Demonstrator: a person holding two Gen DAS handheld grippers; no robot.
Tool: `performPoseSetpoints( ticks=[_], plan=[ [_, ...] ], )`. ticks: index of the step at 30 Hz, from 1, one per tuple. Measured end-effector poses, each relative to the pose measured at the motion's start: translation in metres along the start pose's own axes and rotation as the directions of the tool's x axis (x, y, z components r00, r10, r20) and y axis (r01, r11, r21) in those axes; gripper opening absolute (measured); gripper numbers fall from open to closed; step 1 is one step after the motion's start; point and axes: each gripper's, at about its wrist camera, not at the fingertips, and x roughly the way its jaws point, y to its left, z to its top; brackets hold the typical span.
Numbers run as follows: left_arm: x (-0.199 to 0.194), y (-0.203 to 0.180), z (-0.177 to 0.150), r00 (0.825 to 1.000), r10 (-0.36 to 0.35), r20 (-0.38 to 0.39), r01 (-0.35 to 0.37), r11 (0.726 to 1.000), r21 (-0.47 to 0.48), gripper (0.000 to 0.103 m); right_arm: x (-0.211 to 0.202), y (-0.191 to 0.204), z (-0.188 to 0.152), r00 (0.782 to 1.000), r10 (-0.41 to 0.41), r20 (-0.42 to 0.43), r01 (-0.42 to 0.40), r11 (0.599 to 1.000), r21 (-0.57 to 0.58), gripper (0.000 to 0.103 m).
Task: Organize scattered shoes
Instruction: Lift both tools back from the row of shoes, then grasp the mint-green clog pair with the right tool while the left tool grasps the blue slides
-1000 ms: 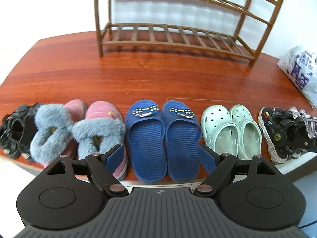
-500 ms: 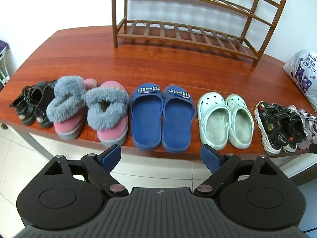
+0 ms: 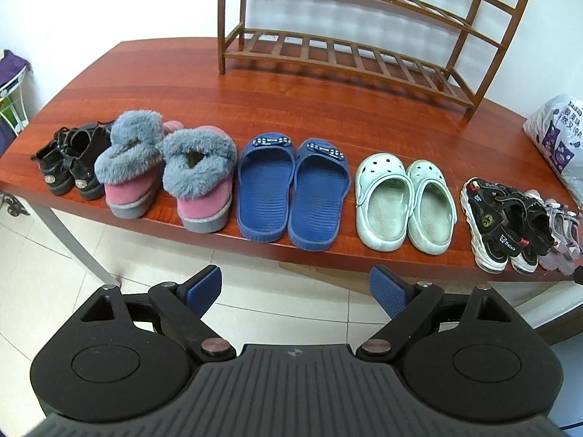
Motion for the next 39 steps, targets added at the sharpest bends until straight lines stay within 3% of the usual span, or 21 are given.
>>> performPoseSetpoints(
  ticks=[10,19,28,34,39],
  plan=[
    [0.005,0.009,0.005,0.999,0.025,0.024,-0.024,0.999,-0.038,0.09,0.005,0.004,0.017,0.999,0.038,0.022,-0.038,0.999,-0.03,0.1],
    [0.035,0.047,0.036,0.999,0.047,0.017,-0.046,0.998,-0.044,0.09,0.034,0.039,0.043,0.996,0.086,0.003,-0.086,0.994,-0.075,0.1],
    [0.082,0.051,0.089,0.998,-0.064,-0.011,0.065,0.994,0.091,0.089,0.081,0.095,0.069,0.991,0.129,-0.018,-0.131,0.988,-0.087,0.1],
    [0.117,0.045,0.114,0.985,-0.148,-0.087,0.163,0.966,0.199,0.088,0.115,0.133,0.08,0.99,0.125,-0.061,-0.128,0.99,-0.065,0.1],
    [0.141,0.042,0.121,0.977,-0.182,-0.111,0.203,0.952,0.231,0.087,0.136,0.153,0.078,0.99,0.104,-0.098,-0.109,0.993,-0.049,0.099]
  ],
)
